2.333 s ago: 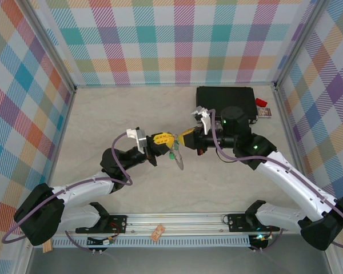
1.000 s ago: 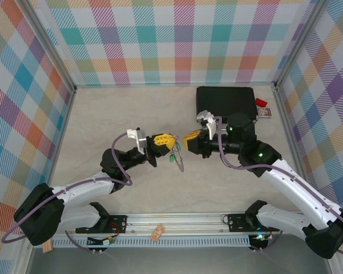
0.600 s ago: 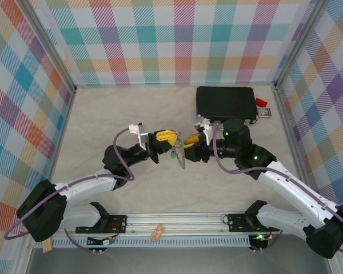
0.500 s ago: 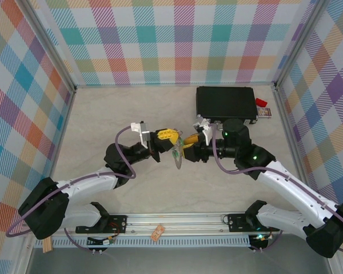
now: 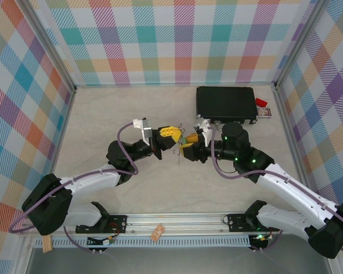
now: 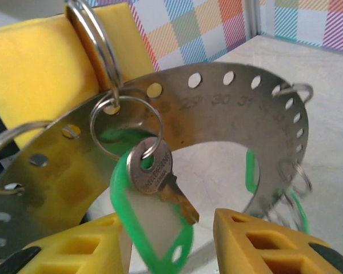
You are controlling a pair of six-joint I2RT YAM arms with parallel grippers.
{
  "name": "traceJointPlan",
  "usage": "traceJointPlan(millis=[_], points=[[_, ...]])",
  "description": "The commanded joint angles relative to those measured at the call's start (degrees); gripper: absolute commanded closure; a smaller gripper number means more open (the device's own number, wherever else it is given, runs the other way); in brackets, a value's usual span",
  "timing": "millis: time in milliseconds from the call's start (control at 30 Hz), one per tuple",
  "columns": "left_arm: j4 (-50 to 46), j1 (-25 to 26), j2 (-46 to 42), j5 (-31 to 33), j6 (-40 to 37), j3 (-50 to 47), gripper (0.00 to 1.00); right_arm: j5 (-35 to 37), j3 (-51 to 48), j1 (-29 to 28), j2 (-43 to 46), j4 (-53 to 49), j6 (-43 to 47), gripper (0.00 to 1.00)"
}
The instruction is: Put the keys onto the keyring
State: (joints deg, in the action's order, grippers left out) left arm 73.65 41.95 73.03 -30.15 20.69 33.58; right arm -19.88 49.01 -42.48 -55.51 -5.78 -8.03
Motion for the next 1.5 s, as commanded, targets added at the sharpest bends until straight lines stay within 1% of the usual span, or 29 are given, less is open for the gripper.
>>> traceJointPlan(millis=[0,133,200,333,500,633,700,1067,1233,1467], points=[[3.2,0.6,-0.1,-1.3,1.6,1.6,1.00,2.1,-0.5,-0.3,1.5,3.8,2.7,0.59],[3.2,0.5,-0.3,-2.0,2.2,1.6,1.00,1.8,0.3,-0.3,0.9,3.7,3.8,0.58],[3.2,0.6,-0.5,-2.1,2.3,1.5,1.00,1.8,0.2,-0.3,1.0,4.6,4.1,0.61],[3.1,0.5,-0.7,-2.2,2.2,1.3,1.00,1.9,-0.1,-0.4,1.7,5.6,4.5,0.71],[3.1,0.5,-0.9,-1.8,1.9,1.0,1.00,1.7,-0.8,-0.3,3.1,5.4,5.2,0.91],[3.1,0.6,-0.9,-1.9,2.0,1.1,1.00,1.8,-1.1,-0.4,4.1,4.9,6.0,0.98],[3.1,0.6,-0.8,-2.0,1.9,1.1,1.00,1.8,-1.4,-0.3,4.6,4.8,6.2,1.00],[3.1,0.6,-1.2,-3.1,1.8,0.9,1.00,3.3,-0.7,-0.3,5.7,0.9,9.3,1.00],[3.0,0.5,-1.1,-4.1,1.8,0.9,1.00,3.5,1.3,-0.3,6.1,-2.5,12.0,1.00],[2.9,0.5,0.0,-5.0,1.8,1.0,1.00,4.2,4.1,-0.3,6.2,-5.6,13.1,1.00]])
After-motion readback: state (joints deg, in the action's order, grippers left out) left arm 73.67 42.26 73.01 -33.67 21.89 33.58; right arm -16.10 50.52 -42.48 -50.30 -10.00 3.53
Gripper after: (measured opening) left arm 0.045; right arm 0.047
